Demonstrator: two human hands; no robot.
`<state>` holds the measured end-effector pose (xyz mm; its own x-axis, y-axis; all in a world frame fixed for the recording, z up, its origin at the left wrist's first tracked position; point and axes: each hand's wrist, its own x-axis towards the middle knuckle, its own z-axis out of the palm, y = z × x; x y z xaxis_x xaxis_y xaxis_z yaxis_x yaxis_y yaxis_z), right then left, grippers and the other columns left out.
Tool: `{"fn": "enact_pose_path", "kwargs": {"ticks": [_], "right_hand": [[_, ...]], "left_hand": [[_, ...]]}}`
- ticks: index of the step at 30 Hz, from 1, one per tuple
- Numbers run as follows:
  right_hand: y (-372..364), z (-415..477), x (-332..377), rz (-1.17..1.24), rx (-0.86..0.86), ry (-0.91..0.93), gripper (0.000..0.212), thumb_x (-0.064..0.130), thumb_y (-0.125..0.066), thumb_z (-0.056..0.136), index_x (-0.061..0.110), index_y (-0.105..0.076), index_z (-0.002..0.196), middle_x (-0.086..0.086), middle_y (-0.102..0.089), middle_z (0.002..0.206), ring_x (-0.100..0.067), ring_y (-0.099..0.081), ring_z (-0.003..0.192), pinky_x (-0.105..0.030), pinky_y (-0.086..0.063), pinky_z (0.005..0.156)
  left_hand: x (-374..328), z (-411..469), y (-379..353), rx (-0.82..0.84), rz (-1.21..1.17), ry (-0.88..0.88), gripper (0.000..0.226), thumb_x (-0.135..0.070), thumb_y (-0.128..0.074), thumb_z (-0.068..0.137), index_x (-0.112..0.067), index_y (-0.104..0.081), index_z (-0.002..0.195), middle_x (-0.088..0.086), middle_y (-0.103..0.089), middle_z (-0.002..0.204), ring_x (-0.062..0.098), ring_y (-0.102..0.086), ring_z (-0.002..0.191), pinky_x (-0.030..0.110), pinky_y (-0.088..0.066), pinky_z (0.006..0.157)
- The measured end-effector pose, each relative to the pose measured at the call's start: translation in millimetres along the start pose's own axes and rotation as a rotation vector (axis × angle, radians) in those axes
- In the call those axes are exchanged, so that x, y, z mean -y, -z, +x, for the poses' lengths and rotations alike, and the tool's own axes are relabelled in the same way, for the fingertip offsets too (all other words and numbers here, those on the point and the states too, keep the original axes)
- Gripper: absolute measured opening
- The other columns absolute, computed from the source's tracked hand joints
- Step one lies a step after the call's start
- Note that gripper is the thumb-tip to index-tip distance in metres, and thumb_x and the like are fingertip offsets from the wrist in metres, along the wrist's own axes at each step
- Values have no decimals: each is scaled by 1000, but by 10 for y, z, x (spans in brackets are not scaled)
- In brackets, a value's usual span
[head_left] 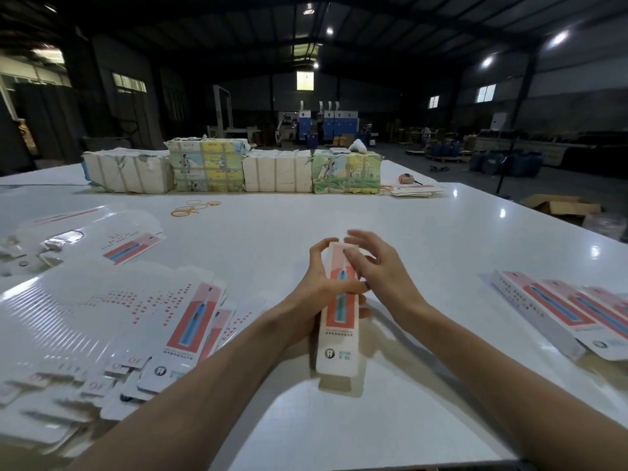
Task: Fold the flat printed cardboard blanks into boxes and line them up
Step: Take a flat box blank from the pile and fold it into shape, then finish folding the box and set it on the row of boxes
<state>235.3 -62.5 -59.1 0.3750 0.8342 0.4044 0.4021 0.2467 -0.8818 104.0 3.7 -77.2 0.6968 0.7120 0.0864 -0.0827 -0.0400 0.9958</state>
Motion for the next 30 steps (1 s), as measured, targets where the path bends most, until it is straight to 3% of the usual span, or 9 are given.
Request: {"fn": "enact_pose_path", "kwargs": {"ticks": [5,9,12,14,17,20,22,26,30], "right_hand": [[-20,21,-103,-214,14,100,26,38,-50,110,33,-59,133,4,-57,126,-10,-68,106,-19,-59,75],[-76,38,-104,-415,202,116,49,64,-36,104,31,-64,127,8,-63,112,-7,-61,100,-27,-48,86],[-88,67,-66,-505,321,-57,91,87,-35,83,44,-24,162,2,-41,133,-21,-52,121,-38,-47,103],[-33,70,-23,-562,347,-111,109,96,-38,72,44,-9,164,3,-32,132,-19,-48,121,-34,-45,102],[122,42,-1,-571,346,-66,78,76,-45,95,37,-25,158,2,-39,124,-16,-55,108,-20,-43,84],[363,-69,-51,-632,218,41,40,58,-47,105,25,-49,128,4,-53,107,-19,-58,97,-23,-45,79],[608,-149,-75,-722,69,53,39,51,-57,102,21,-52,127,6,-57,108,-19,-62,94,-34,-52,82],[1251,-305,-112,-902,-61,-182,42,43,-66,98,23,-44,128,3,-62,113,-13,-65,84,-33,-50,76],[1642,-611,-295,-1338,-39,-232,24,36,-59,104,22,-51,122,-1,-57,125,-22,-58,112,-36,-50,94]], "left_hand": [[-51,-38,-52,-38,-270,-25,76,-10,-69,81,-33,-34,145,22,-65,116,25,-75,83,38,-62,70],[-103,-105,-105,-8,-559,-59,50,-1,-48,83,-12,-46,132,25,-57,121,49,-56,131,64,-47,110],[-90,-121,-50,22,-562,-52,37,-8,-44,92,-1,-50,127,36,-54,128,52,-48,138,69,-41,112],[-97,-131,-12,85,-529,-60,29,-16,-45,94,-6,-56,118,28,-59,130,43,-58,129,58,-48,108],[-76,-77,-42,78,-470,-7,37,-31,-62,90,-23,-60,126,13,-68,130,30,-64,119,47,-52,102],[12,-29,-66,76,-187,11,52,-48,-59,104,-37,-37,150,5,-70,132,25,-70,117,35,-57,99],[78,-36,-39,138,10,-60,38,-44,-54,108,-34,-49,144,3,-77,119,20,-73,104,28,-59,89],[94,-57,-36,143,326,-195,25,-28,-55,104,-37,-76,115,-6,-77,102,8,-55,70,18,-50,67],[105,-50,-54,184,397,-193,28,-21,-55,105,-36,-78,111,-7,-77,96,7,-51,62,15,-44,62]]}}
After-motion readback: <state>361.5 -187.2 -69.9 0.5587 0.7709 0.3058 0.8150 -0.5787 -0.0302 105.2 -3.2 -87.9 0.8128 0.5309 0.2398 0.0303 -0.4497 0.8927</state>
